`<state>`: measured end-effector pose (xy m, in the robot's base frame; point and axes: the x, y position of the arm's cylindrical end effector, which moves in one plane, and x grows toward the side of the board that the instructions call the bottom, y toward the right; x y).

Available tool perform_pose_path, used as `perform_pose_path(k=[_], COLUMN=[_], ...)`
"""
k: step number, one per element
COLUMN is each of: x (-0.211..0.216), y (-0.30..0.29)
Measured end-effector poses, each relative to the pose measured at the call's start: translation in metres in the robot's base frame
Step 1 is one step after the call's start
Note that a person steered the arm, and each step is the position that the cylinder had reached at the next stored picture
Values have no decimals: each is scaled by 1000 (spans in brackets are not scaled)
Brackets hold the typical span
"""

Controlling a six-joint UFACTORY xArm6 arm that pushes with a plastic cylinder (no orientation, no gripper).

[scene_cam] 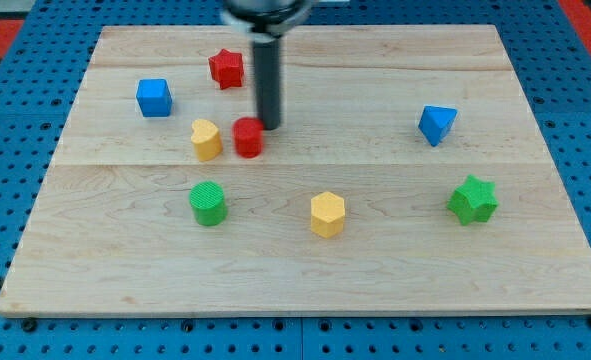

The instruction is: Move the yellow hexagon down to the green circle

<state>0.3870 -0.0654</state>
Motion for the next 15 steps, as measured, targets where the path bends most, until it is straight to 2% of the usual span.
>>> perform_pose_path(k=[1,2,3,4,5,6,7,9,11,12,13,14,15], x=[37,115,182,193,195,231,231,230,191,213,206,177,194], y=[56,103,118,115,172,186,166,66,21,-13,-8,26,36])
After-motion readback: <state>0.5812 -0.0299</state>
